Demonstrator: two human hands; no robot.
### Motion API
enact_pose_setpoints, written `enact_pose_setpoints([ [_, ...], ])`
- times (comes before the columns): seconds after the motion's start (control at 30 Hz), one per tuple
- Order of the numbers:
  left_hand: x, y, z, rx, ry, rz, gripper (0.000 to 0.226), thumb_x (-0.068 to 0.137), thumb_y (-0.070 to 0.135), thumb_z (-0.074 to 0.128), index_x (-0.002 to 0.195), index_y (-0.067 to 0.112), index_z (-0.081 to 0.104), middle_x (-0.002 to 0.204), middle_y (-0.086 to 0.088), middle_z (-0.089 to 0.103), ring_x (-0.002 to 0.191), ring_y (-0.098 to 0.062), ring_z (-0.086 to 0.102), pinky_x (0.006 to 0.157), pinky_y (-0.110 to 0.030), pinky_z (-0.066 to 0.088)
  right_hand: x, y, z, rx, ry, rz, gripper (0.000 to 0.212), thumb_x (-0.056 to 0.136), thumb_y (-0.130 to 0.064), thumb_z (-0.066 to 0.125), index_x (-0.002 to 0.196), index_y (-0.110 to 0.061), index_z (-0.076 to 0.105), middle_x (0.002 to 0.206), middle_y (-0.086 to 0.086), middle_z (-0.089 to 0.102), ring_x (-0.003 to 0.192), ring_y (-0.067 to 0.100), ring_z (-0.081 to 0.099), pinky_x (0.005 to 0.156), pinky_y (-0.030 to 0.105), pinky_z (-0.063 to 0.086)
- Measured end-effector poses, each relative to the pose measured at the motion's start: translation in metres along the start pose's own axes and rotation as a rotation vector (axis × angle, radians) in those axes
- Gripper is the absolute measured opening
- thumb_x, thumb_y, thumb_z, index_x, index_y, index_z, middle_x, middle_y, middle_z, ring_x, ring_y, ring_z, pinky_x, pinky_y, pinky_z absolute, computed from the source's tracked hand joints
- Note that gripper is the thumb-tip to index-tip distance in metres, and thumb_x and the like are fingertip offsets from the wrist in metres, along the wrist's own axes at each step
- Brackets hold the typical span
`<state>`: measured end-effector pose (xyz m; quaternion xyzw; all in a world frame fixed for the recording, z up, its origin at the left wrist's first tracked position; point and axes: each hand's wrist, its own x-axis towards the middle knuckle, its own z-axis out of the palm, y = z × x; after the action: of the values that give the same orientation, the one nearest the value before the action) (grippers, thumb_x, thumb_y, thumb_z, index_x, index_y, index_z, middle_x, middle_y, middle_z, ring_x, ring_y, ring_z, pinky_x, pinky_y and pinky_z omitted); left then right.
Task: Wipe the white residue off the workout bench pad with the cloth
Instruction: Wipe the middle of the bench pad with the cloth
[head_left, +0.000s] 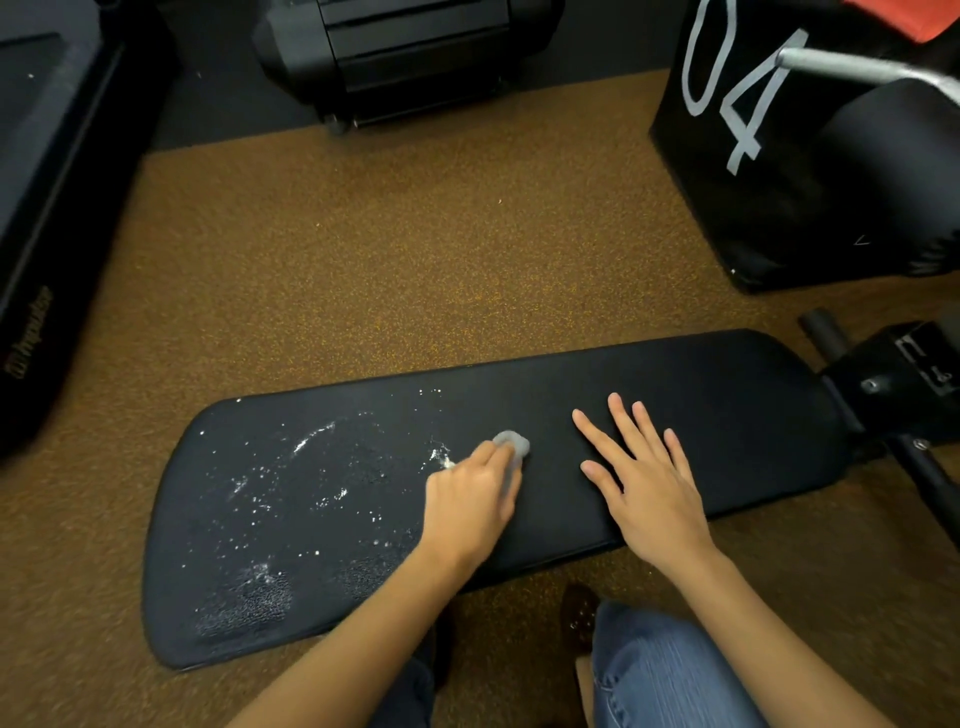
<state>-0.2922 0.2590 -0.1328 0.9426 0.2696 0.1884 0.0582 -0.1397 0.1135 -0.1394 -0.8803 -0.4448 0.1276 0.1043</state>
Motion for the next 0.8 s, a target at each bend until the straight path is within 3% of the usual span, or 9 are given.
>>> enact_pose_setpoints([
  [0.1, 0.012, -0.033, -0.003, 0.088, 0.028, 0.052, 0.021, 0.091, 0.033, 0.049, 0.088, 0.023, 0.067, 0.069, 0.002, 0.056, 0.046, -0.019, 0.059, 0.036, -0.023, 0.026, 0.000, 0.000, -0.002, -0.003, -0.009, 0.001, 0.053, 0.096, -0.059, 0.007, 0.149, -0.054, 0.004, 0.162, -0.013, -0.006, 0.149, 0.011, -0.011, 0.121, 0.039, 0.002],
  [0.2, 0.028, -0.065, -0.005, 0.078, 0.103, -0.048, 0.014, 0.091, 0.030, 0.051, 0.090, 0.022, 0.062, 0.067, -0.001, 0.055, 0.043, -0.026, 0.058, 0.034, -0.025, 0.031, 0.000, -0.001, -0.004, 0.004, -0.023, 0.004, 0.048, 0.102, -0.053, 0.018, 0.148, -0.054, 0.004, 0.162, -0.013, -0.008, 0.149, 0.011, -0.012, 0.121, 0.039, 0.001],
  [0.37, 0.003, -0.038, 0.002, 0.004, 0.089, -0.086, 0.029, 0.090, 0.035, 0.046, 0.083, 0.017, 0.067, 0.066, -0.001, 0.055, 0.047, -0.026, 0.059, 0.034, -0.030, 0.036, 0.000, -0.002, -0.005, -0.002, -0.031, 0.008, 0.050, 0.101, -0.051, 0.022, 0.148, -0.055, 0.004, 0.162, -0.014, -0.008, 0.149, 0.011, -0.014, 0.121, 0.038, 0.000],
  [0.53, 0.005, -0.044, -0.001, -0.018, 0.101, 0.024, 0.015, 0.091, 0.032, 0.055, 0.090, 0.022, 0.066, 0.066, 0.000, 0.052, 0.044, -0.022, 0.057, 0.032, -0.027, 0.033, 0.000, -0.003, -0.006, 0.002, -0.031, 0.005, 0.050, 0.101, -0.051, 0.021, 0.147, -0.055, 0.004, 0.162, -0.014, -0.008, 0.149, 0.011, -0.013, 0.120, 0.038, 0.000],
  [0.6, 0.019, -0.052, 0.001, -0.007, 0.122, -0.016, 0.011, 0.091, 0.030, 0.059, 0.094, 0.023, 0.067, 0.066, -0.001, 0.053, 0.044, -0.024, 0.057, 0.032, -0.028, 0.034, 0.001, -0.003, -0.007, 0.000, -0.038, 0.006, 0.050, 0.100, -0.051, 0.020, 0.147, -0.055, 0.003, 0.162, -0.014, -0.009, 0.149, 0.011, -0.014, 0.120, 0.038, -0.001],
  [0.7, 0.024, -0.049, 0.006, -0.006, 0.130, -0.109, 0.021, 0.091, 0.032, 0.052, 0.095, 0.023, 0.070, 0.068, -0.001, 0.055, 0.047, -0.025, 0.060, 0.034, -0.029, 0.037, -0.001, -0.003, -0.007, -0.001, -0.036, 0.011, 0.050, 0.101, -0.051, 0.020, 0.148, -0.055, 0.003, 0.162, -0.014, -0.009, 0.149, 0.011, -0.014, 0.120, 0.038, -0.001],
  [0.8, 0.006, -0.027, 0.006, -0.031, 0.081, -0.086, 0.026, 0.092, 0.036, 0.045, 0.092, 0.022, 0.067, 0.070, 0.001, 0.055, 0.049, -0.023, 0.060, 0.037, -0.029, 0.039, -0.001, -0.004, -0.005, -0.009, -0.036, 0.015, 0.050, 0.101, -0.050, 0.022, 0.148, -0.055, 0.002, 0.162, -0.014, -0.009, 0.149, 0.011, -0.014, 0.121, 0.039, 0.000],
])
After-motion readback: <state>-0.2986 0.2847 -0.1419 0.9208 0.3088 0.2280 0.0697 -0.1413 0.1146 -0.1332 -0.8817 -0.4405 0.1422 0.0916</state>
